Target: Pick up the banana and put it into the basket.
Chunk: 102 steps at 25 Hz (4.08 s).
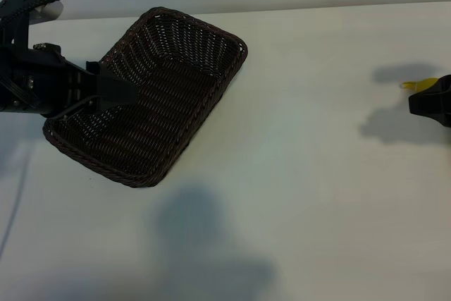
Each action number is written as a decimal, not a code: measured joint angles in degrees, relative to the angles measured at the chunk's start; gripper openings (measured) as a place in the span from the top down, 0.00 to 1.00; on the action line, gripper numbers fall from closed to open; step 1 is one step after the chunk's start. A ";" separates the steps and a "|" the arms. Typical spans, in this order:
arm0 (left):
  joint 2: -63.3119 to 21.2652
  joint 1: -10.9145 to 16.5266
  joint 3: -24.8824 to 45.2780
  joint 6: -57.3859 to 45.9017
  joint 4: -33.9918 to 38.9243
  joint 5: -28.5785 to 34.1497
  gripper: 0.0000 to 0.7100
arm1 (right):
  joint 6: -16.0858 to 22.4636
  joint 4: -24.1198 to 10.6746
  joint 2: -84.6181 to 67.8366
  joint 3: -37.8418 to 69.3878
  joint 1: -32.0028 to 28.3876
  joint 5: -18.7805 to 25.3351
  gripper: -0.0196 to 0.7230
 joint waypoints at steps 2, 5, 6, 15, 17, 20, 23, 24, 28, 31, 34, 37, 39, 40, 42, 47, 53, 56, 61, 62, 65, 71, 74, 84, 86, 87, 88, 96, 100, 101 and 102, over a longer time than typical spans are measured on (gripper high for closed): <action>0.00 0.00 0.00 0.00 0.00 0.00 0.16 | -0.03 0.00 0.00 0.00 0.00 0.00 0.20; 0.00 0.00 0.00 0.00 0.00 0.00 0.16 | -0.08 0.00 0.00 0.00 0.00 0.00 0.20; 0.00 0.00 0.00 0.00 0.00 0.00 0.16 | -0.08 0.00 0.00 0.00 0.00 0.00 0.20; 0.00 0.00 0.00 0.00 0.00 0.00 0.16 | -0.08 0.00 0.00 0.00 0.00 0.00 0.20; 0.00 0.00 0.00 0.00 0.00 0.00 0.16 | -0.08 0.00 0.00 0.00 0.00 0.00 0.20; 0.00 0.00 0.00 0.00 0.00 0.00 0.16 | -0.08 0.00 0.00 0.00 0.00 0.00 0.20; 0.00 0.00 0.00 0.17 0.00 -0.14 0.16 | -0.08 0.00 0.00 0.00 0.00 0.00 0.20; 0.00 0.00 0.00 0.14 0.00 -0.41 0.16 | -0.08 0.00 0.00 0.00 0.00 0.00 0.20; 0.00 0.00 0.00 -0.71 0.00 -1.16 0.16 | -0.08 0.00 0.00 0.00 0.00 0.00 0.20; 0.00 0.00 0.00 -8.44 0.00 0.37 0.16 | -0.08 0.00 0.00 0.00 0.00 0.00 0.20; 0.00 0.00 0.00 -23.16 0.91 2.78 0.16 | -0.08 0.00 0.00 0.00 0.00 0.00 0.20; 0.00 0.00 0.00 -40.31 5.30 3.96 0.16 | -0.08 0.00 0.00 0.00 0.00 0.00 0.20; 0.00 0.00 0.00 -49.63 11.11 3.96 0.16 | -0.08 0.00 0.00 0.00 0.00 0.00 0.20; 0.00 0.00 0.00 -54.31 14.35 3.96 0.16 | -0.08 0.00 0.00 0.00 0.00 0.00 0.20; 0.00 0.00 0.00 -62.09 19.68 4.73 0.16 | -0.08 0.00 0.00 0.00 0.00 0.00 0.20; 0.05 0.00 0.00 -74.17 27.97 6.98 0.16 | 0.04 0.00 0.00 0.00 0.00 0.00 0.20; 2.91 0.00 2.34 -78.16 28.43 5.98 0.16 | 0.14 0.00 0.00 0.00 0.00 0.00 0.20; 4.75 0.00 3.38 -78.21 28.18 3.98 0.16 | 0.16 0.00 0.00 0.00 0.00 0.00 0.20; 7.92 0.00 3.85 -78.28 27.98 1.12 0.16 | 0.16 0.00 0.00 0.00 0.00 0.00 0.20; 8.54 0.00 3.85 -78.28 27.94 0.07 0.16 | 0.16 0.00 0.00 0.00 0.00 0.00 0.20; 11.28 0.00 3.85 -78.42 27.55 -3.44 0.16 | 0.16 0.00 0.00 -0.01 0.00 0.00 0.20; 17.39 0.00 3.85 -78.78 25.56 -9.07 0.19 | 0.16 0.00 0.00 -0.01 0.00 0.00 0.20; 19.01 0.00 3.85 -78.84 25.22 -9.82 0.33 | 0.16 0.00 0.00 -0.01 0.00 0.00 0.20; 19.07 0.00 3.85 -78.20 24.64 -10.44 0.78 | 0.16 0.00 0.00 -0.12 0.05 0.00 0.20; 18.83 0.00 3.85 -77.76 24.44 -10.44 0.78 | 0.16 0.00 0.00 -0.12 0.06 0.00 0.20; 18.57 0.00 3.85 -77.18 24.37 -10.44 0.78 | 0.16 0.00 0.00 -0.12 0.06 0.00 0.20; 18.28 0.00 3.80 -76.24 24.33 -10.49 0.78 | 0.16 0.00 0.00 -0.12 0.06 0.00 0.20; 17.51 0.00 -3.81 -56.65 24.37 -0.17 0.78 | 0.16 0.00 0.00 -0.12 0.06 0.00 0.20; 17.51 0.00 -10.72 -44.78 22.23 6.91 0.78 | 0.20 0.00 0.00 -0.12 0.06 0.00 0.20; 17.51 0.00 -12.18 -43.03 22.22 8.72 0.78 | 0.20 0.00 0.00 -0.12 0.06 0.00 0.20; 17.65 0.00 -13.96 -41.91 22.22 11.02 0.78 | 0.20 0.00 0.00 -0.12 0.06 0.00 0.20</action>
